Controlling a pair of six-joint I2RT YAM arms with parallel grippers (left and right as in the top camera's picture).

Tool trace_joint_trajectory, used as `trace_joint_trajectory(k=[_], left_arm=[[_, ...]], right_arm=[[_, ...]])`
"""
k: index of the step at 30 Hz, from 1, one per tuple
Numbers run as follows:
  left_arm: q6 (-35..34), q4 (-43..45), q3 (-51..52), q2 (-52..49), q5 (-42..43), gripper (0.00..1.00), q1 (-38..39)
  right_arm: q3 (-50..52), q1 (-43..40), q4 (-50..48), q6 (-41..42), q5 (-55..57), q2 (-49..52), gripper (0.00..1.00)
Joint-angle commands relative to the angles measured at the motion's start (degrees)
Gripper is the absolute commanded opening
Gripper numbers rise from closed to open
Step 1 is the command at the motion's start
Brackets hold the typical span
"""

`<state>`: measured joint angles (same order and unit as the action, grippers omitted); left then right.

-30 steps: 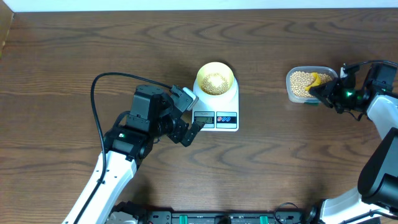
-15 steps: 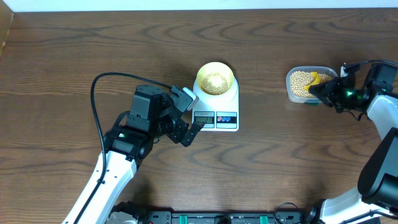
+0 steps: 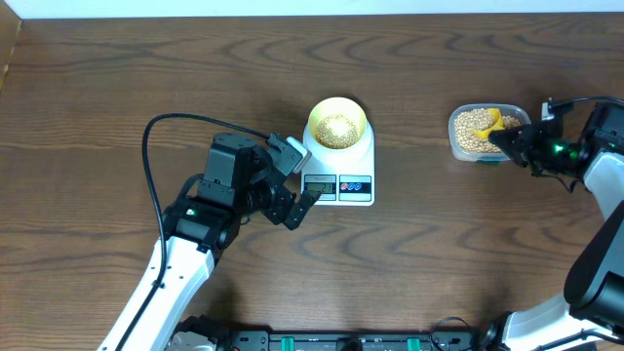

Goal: Scoop item into bowl and weigh 50g on scale
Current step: 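Drag the scoop through the soybeans and lift it out filled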

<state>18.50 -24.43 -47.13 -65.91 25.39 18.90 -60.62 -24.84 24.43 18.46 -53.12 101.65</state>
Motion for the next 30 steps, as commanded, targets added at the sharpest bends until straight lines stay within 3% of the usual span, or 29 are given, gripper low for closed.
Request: trace_joint_trajectory(k=[1, 30], left_arm=[[1.2, -0.2, 0.9, -0.3, 0.5, 1.0, -0.2], [1.2, -0.2, 0.9, -0.3, 0.5, 1.0, -0.2]], right_arm=[[0.0, -1.0, -0.5, -1.8, -4.3, 0.7, 0.01], [0.0, -2.8, 3.7, -6.0, -9.0, 0.7, 0.01]])
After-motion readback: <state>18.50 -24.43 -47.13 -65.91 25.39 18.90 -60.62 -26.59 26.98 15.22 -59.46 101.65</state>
